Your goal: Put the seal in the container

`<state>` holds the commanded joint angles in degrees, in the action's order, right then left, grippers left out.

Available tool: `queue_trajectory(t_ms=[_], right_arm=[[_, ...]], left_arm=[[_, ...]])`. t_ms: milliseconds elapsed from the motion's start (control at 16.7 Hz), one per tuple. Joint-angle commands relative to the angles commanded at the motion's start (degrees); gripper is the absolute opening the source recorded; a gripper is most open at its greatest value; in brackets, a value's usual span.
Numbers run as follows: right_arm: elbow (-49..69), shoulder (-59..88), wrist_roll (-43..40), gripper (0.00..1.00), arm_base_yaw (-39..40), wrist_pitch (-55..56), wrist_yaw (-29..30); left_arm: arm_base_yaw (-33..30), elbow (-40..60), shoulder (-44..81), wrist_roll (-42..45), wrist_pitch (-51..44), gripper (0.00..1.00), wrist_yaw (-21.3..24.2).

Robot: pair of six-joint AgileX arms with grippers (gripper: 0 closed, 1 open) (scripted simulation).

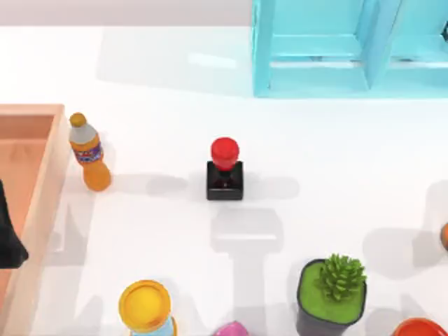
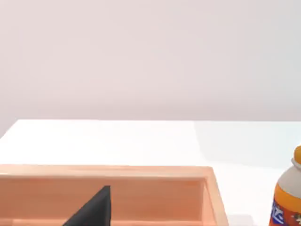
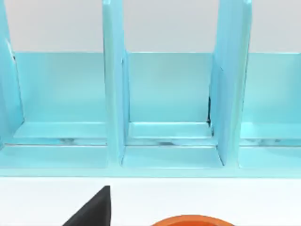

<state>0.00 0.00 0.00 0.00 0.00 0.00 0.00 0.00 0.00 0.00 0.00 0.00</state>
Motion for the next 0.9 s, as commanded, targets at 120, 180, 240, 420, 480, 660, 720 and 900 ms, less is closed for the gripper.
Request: queue_trajectory(t_ms=[120, 180, 240, 420, 480, 660, 720, 900], right_arm=[[0.0, 0.0, 0.0, 1.0, 0.0, 0.0, 0.0], [0.0, 0.0, 0.0, 1.0, 0.0, 0.0, 0.0], [0.0, 0.0, 0.0, 1.0, 0.0, 0.0, 0.0], [0.0, 0.0, 0.0, 1.0, 0.0, 0.0, 0.0], [0.0, 0.0, 0.0, 1.0, 0.0, 0.0, 0.0], [0.0, 0.0, 0.0, 1.0, 0.0, 0.0, 0.0], [0.0, 0.0, 0.0, 1.0, 0.0, 0.0, 0.0], [0.0, 0.0, 0.0, 1.0, 0.0, 0.0, 0.0]], left_arm=[[0.0, 0.0, 0.0, 0.0, 0.0, 1.0, 0.0], [-0.12, 0.53, 0.49, -0.12, -0.33, 1.0, 0.0], [-0.37, 1.6, 1.48, -0.35, -1.0, 1.0, 0.0], [-1.92, 8.31, 7.7, -1.83, -5.22, 1.0, 0.01], [-2.69, 11.58, 10.75, -2.55, -7.29, 1.0, 0.02], [-5.57, 23.89, 22.25, -5.27, -15.13, 1.0, 0.06], [-6.72, 28.74, 26.8, -6.35, -18.25, 1.0, 0.07], [-10.55, 44.84, 41.97, -9.95, -28.65, 1.0, 0.12]])
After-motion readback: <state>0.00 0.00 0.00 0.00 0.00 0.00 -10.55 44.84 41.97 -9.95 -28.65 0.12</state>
